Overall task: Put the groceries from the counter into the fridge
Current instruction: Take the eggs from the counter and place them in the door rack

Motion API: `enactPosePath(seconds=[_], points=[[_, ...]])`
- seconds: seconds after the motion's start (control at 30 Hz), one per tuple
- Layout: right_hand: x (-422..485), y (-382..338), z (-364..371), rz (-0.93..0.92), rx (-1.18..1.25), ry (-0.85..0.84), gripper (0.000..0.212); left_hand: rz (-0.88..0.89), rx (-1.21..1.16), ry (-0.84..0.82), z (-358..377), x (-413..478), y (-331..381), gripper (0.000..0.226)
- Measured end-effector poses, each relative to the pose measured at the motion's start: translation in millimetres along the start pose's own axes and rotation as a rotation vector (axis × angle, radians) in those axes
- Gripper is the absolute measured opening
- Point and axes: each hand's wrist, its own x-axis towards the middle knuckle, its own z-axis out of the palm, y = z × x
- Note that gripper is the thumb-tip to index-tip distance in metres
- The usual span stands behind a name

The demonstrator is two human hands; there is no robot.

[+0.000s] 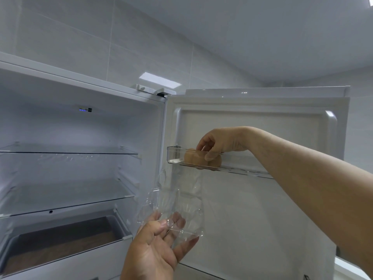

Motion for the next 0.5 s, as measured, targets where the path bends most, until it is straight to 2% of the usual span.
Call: enactPosePath(seconds=[0.1,0.23,0.37,0.43,0.5], points=[[-7.4,-0.2,-0.1,-0.025,0.087,0.107,0.026,-0.004,0.031,0.009,1.2,-0.3,-0.7,0.068],[-21.9,-4.9,5.9,-0.084,0.182,0.392,0.016,0.056,0.006,0.014,0.1,-3.4,-3.2,0.049],[-50.5,-23.8,32.6,-0.252,0.257,0.595,0.013,0.079,0.01,0.041,0.1,-7.3,-2.1,0.049],[-68.6,-33.0,52.7,-0.321,0.289,0.667,0.014,0.105,0.018,0.041,0.8,-11.8,-1.8,0.043],[-83.8,-36.3,77.2,-0.385,0.341,0.649,0.017,0.128,0.017,0.044,-0.4,-18.4,-2.2,0.044]])
